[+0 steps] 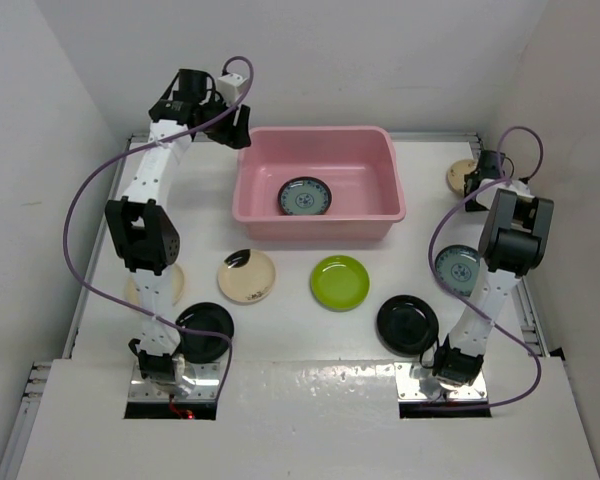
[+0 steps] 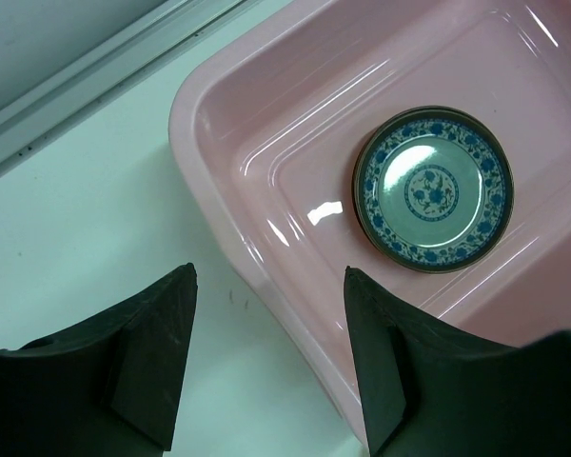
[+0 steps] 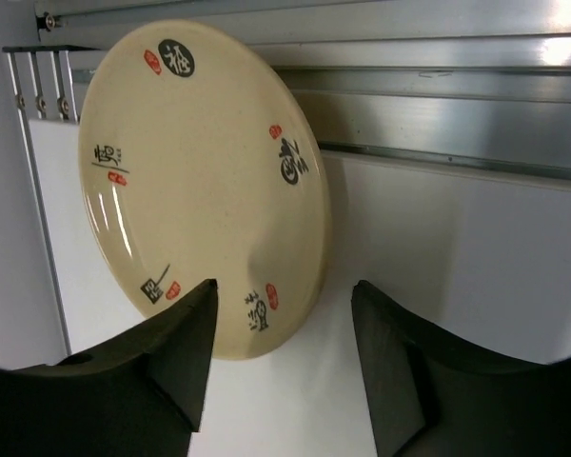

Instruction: Place the plates into the plastic bin on the countertop

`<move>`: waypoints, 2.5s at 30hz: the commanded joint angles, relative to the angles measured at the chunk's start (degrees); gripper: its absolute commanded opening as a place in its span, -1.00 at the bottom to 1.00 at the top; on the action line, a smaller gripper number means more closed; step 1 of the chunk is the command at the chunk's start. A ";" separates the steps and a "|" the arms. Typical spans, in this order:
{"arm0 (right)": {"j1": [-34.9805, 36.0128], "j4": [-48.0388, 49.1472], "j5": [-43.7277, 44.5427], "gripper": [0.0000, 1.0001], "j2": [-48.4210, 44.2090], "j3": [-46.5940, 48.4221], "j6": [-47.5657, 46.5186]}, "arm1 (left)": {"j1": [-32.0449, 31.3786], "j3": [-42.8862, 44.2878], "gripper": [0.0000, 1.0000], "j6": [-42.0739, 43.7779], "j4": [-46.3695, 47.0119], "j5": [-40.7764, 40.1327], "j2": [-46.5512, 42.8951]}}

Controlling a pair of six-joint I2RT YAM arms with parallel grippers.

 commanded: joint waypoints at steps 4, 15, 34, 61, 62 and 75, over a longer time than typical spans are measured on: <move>-0.64 -2.41 -0.95 -0.20 4.11 2.44 3.04 | 1.08 3.31 0.31 -0.44 0.18 -0.28 -0.96; -1.17 4.61 -8.68 -1.00 5.53 1.39 0.68 | 1.60 2.78 0.31 0.09 0.18 -1.33 -1.49; 5.59 27.10 -11.15 -1.00 -14.86 -7.39 0.23 | 6.08 4.71 0.34 -1.58 2.56 -1.86 -0.96; 31.70 -12.59 -35.76 -1.00 -1.16 21.05 -44.06 | 13.91 -3.02 0.34 -3.25 2.56 -1.86 -3.78; 32.05 -12.95 -35.85 -1.00 -0.81 21.33 -45.28 | 13.91 -3.02 0.34 -3.25 2.56 -1.25 -3.78; 34.78 -17.17 -38.31 -0.71 7.46 27.84 -47.75 | 13.91 -4.60 0.34 -2.20 2.56 -1.77 -4.39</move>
